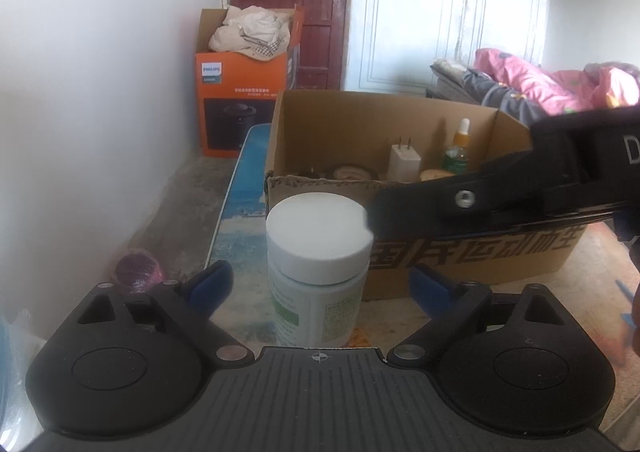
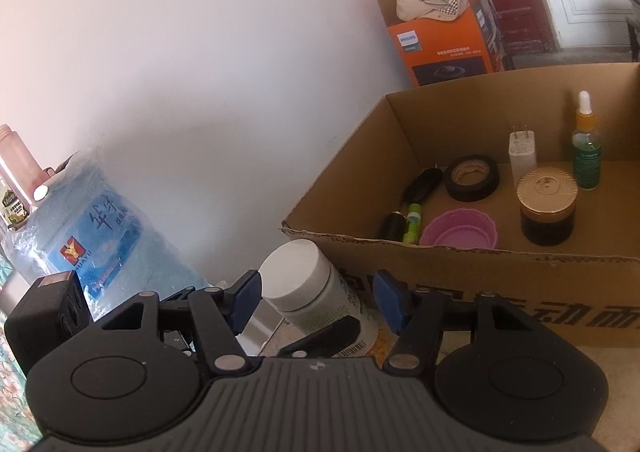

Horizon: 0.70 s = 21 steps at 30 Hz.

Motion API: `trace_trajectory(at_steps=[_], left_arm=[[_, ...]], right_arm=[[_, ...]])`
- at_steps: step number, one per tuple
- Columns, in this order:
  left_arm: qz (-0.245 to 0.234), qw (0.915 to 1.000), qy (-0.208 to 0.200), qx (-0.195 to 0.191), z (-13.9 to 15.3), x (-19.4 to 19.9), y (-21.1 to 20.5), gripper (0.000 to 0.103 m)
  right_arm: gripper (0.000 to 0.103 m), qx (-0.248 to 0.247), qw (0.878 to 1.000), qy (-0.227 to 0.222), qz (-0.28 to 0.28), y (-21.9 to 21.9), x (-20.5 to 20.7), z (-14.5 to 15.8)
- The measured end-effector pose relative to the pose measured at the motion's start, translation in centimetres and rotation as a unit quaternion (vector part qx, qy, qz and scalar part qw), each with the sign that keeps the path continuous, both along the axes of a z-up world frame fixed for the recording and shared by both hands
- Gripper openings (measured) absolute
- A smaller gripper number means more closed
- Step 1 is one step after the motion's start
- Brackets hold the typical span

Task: Organize rigid objects
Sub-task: 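Close the right tool on the white supplement bottle and lift it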

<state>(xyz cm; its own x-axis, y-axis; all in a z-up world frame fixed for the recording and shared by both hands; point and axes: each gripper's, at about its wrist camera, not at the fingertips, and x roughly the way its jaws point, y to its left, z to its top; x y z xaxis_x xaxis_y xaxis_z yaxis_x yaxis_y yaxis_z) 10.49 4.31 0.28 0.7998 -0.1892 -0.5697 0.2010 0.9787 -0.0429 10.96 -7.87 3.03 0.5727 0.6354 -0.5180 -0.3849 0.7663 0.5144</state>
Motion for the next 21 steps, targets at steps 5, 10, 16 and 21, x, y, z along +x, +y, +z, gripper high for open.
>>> trace_trajectory(at_steps=[5, 10, 16, 21], left_arm=[[0.004, 0.9999, 0.001, -0.010, -0.3, 0.2, 0.3, 0.075], [0.009, 0.9996, 0.000, -0.028, -0.1, -0.1, 0.5, 0.059], [0.001, 0.9995, 0.002, -0.032, 0.1, -0.8, -0.1, 0.055], [-0.020, 0.9992, 0.004, -0.036, 0.4, -1.4, -1.6, 0.054]], right_arm=[[0.058, 0.019, 1.000, 0.020, -0.001, 0.9, 1.6, -0.9], [0.049, 0.046, 0.998, 0.037, 0.004, 0.9, 2.1, -1.7], [0.045, 0.059, 0.997, 0.040, -0.006, -0.1, 1.4, -1.8], [0.045, 0.066, 0.997, 0.043, -0.024, -1.9, 0.1, -1.6]])
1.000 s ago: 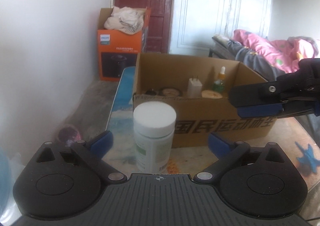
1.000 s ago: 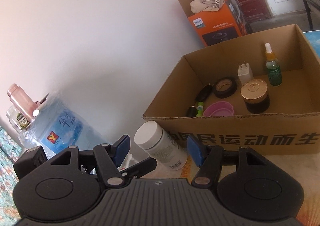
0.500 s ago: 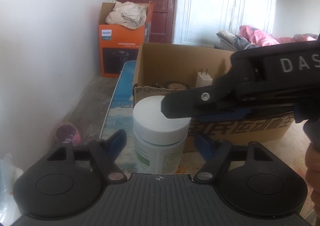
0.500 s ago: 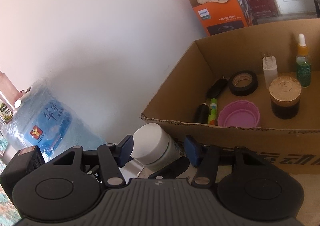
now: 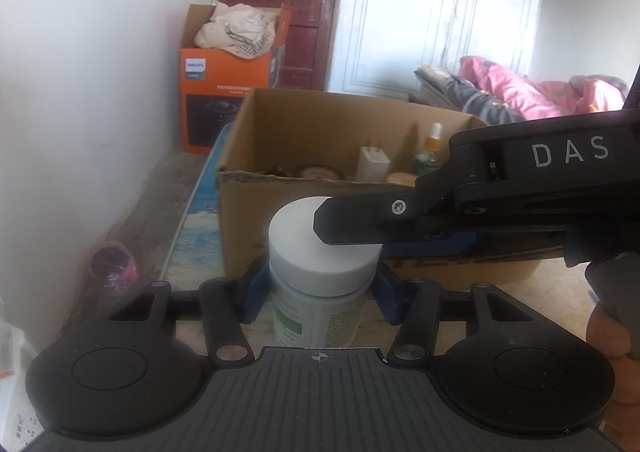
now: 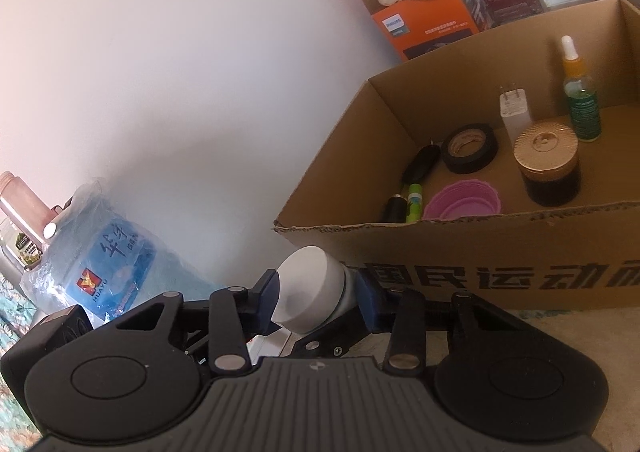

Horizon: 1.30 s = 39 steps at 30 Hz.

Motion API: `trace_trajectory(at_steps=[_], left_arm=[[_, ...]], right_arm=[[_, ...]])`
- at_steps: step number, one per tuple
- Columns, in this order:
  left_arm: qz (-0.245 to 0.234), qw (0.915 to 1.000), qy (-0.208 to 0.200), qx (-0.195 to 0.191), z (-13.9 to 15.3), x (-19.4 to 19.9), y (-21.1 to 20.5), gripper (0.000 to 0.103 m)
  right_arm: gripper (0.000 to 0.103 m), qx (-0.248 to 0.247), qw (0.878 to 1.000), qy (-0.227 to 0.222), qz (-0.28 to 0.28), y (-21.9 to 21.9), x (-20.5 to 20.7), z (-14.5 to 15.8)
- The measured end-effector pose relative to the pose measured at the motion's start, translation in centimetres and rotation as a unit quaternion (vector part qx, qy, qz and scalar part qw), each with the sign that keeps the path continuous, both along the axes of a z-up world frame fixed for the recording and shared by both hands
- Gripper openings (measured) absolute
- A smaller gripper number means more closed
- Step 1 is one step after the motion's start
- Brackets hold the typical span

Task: Organize rigid objects
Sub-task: 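Close the right tool on the white supplement bottle and lift it, then carry the white supplement bottle into the box and open the right tool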

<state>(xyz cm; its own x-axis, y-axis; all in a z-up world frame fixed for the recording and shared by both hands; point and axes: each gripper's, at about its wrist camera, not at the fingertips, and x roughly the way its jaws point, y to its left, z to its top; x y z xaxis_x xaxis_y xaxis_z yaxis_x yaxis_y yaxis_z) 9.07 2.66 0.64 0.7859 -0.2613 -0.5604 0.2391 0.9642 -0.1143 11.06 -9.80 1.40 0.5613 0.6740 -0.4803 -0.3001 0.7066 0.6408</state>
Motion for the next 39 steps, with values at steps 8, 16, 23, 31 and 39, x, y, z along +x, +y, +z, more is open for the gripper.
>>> trace_trajectory(at_steps=[8, 16, 23, 31, 39], left_arm=[[-0.057, 0.9983, 0.000, -0.013, 0.5, -1.1, -4.1, 0.054], [-0.127, 0.9918, 0.000, -0.008, 0.5, -1.7, -8.7, 0.054], [-0.156, 0.9875, 0.010, 0.020, -0.6, -2.1, -10.4, 0.054], [-0.160, 0.9859, 0.009, 0.050, -0.7, -1.9, -11.4, 0.055], [-0.161, 0.9843, 0.007, 0.072, -1.1, -1.5, -12.3, 0.054]], right_arm=[[0.045, 0.004, 0.998, -0.002, -0.056, -5.0, -3.3, 0.9], [0.046, -0.004, 0.993, -0.008, -0.118, -10.0, -6.9, 1.5], [0.046, -0.004, 0.990, 0.014, -0.138, -11.7, -7.3, 0.0], [0.046, -0.002, 0.991, 0.013, -0.137, -11.7, -7.1, -0.2], [0.046, -0.004, 0.990, 0.012, -0.140, -11.8, -7.0, -0.1]])
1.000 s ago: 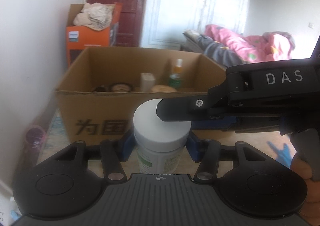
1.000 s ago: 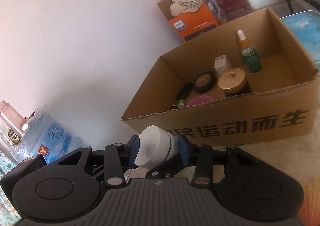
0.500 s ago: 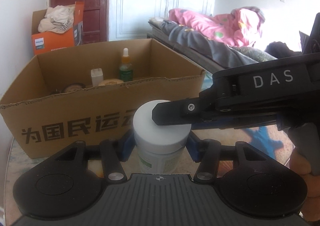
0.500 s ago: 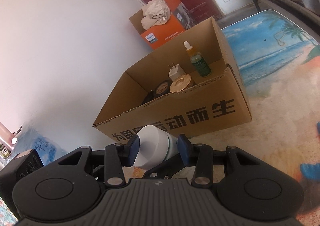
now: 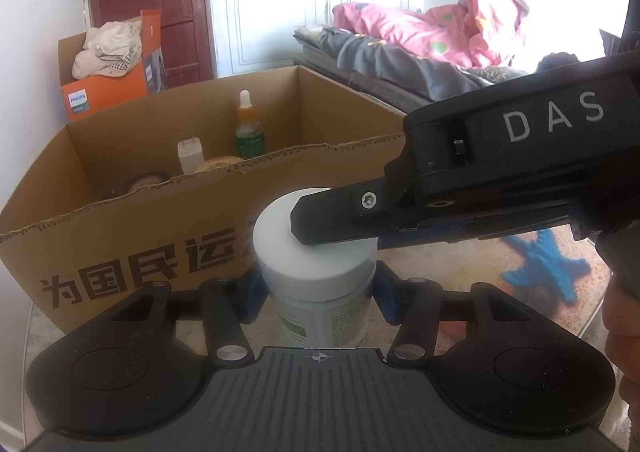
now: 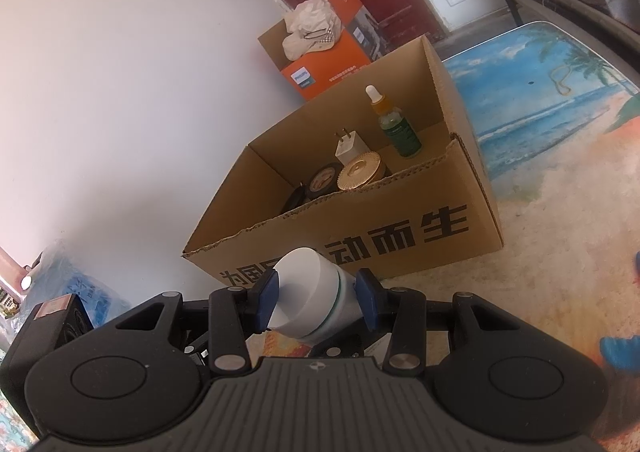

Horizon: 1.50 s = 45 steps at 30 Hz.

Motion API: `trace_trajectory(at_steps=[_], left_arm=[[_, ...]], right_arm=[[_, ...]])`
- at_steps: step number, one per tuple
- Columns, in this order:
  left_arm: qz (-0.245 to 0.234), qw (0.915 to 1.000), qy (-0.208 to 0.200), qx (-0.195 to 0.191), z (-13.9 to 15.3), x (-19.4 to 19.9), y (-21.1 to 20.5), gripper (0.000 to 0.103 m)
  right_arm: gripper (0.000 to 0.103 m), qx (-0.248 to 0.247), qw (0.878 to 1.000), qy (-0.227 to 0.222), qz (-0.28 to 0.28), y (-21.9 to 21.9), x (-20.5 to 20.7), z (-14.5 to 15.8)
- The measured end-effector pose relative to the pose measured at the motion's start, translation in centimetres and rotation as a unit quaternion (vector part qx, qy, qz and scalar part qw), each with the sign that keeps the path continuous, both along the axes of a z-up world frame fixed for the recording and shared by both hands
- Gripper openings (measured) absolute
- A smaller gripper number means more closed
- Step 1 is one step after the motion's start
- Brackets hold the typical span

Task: Organize rigid objects
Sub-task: 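Carry the white supplement bottle into the box and open the right tool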

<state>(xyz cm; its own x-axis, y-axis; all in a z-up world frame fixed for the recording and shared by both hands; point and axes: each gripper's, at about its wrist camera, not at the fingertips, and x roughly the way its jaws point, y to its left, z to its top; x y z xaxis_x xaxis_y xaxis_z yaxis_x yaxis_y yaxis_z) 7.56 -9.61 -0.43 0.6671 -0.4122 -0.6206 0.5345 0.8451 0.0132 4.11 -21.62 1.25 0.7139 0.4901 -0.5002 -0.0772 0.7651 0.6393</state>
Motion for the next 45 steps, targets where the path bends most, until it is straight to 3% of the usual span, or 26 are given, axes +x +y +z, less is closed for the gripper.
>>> trace_trajectory(at_steps=[28, 40, 45], left_arm=[[0.002, 0.9996, -0.027, 0.002, 1.7, -1.3, 0.1, 0.053], [0.009, 0.9914, -0.126, -0.034, 9.5, -0.6, 1.6, 0.053], [-0.017, 0.9910, -0.125, -0.046, 11.1, 2.5, 0.1, 0.053]], right_arm=[[0.046, -0.001, 1.000, -0.023, -0.002, -0.2, -1.5, 1.4], [0.046, -0.028, 0.989, -0.141, 0.035, 1.2, -0.7, 10.1], [0.046, -0.031, 0.987, -0.148, 0.047, 0.8, 2.8, 12.0]])
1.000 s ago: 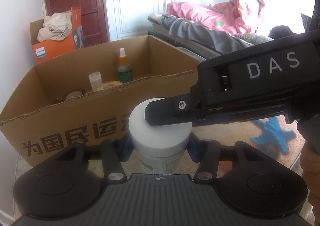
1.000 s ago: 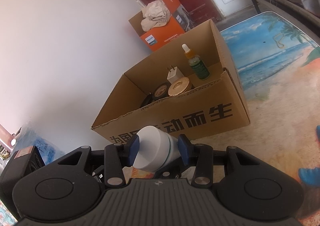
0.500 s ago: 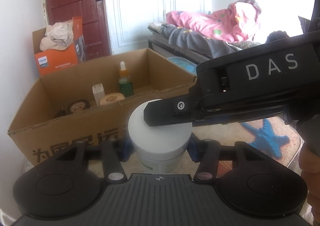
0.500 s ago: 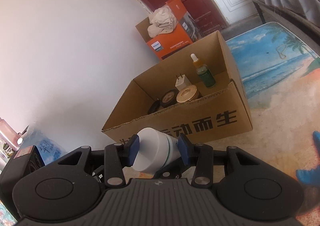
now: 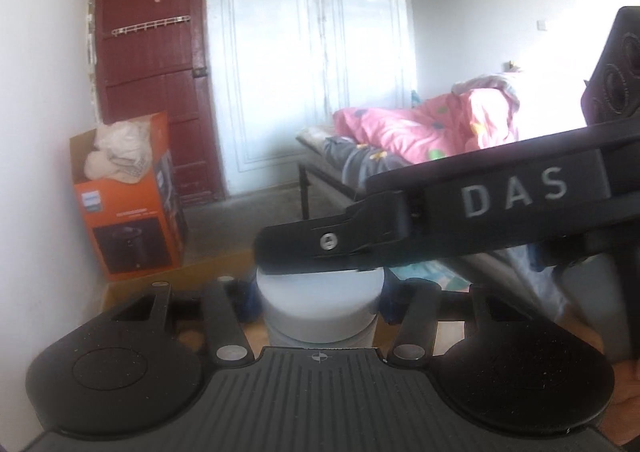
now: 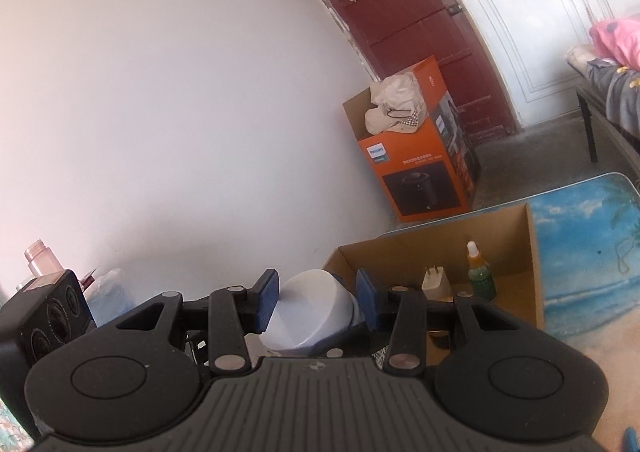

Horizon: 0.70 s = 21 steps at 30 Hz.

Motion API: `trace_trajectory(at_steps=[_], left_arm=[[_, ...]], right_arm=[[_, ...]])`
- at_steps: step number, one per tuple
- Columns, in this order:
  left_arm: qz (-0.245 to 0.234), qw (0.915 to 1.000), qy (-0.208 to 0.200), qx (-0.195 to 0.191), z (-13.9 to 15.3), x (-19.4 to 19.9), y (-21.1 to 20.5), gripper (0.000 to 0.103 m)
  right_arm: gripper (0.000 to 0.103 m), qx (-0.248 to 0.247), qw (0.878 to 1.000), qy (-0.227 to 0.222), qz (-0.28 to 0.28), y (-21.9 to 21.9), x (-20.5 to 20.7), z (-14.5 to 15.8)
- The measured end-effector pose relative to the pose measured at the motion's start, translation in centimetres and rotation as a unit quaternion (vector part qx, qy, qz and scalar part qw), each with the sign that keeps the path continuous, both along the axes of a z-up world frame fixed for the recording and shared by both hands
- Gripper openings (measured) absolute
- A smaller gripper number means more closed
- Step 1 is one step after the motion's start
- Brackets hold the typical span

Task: Organize rigid objects
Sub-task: 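Carry the white supplement bottle into the box and open the right tool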

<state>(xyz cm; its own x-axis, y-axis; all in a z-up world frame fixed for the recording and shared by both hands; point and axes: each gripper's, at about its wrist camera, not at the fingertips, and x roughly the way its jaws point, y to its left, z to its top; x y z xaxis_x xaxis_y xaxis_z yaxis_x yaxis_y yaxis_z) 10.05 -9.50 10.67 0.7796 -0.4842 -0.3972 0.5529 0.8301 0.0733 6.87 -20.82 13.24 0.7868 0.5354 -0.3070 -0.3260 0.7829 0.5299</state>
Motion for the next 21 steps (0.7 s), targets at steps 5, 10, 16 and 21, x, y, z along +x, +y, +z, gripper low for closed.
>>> trace_trajectory(at_steps=[5, 10, 16, 21], left_arm=[[-0.012, 0.9991, 0.039, 0.009, -1.6, 3.9, -1.9, 0.052], [-0.018, 0.9984, 0.051, 0.017, -2.7, 6.3, -3.2, 0.053], [-0.012, 0.9983, 0.054, 0.020, -2.6, 7.5, -4.3, 0.053], [-0.013, 0.9963, 0.083, 0.020, -4.0, 8.4, -4.9, 0.053]], right_arm=[[0.046, 0.006, 0.999, 0.034, -0.004, -1.6, 4.1, -1.3], [0.046, 0.019, 0.999, 0.050, -0.010, -3.8, 6.8, -3.3], [0.046, 0.018, 0.999, 0.048, -0.011, -5.1, 9.3, -3.6], [0.046, 0.008, 0.998, 0.059, -0.007, -5.5, 11.2, -5.1]])
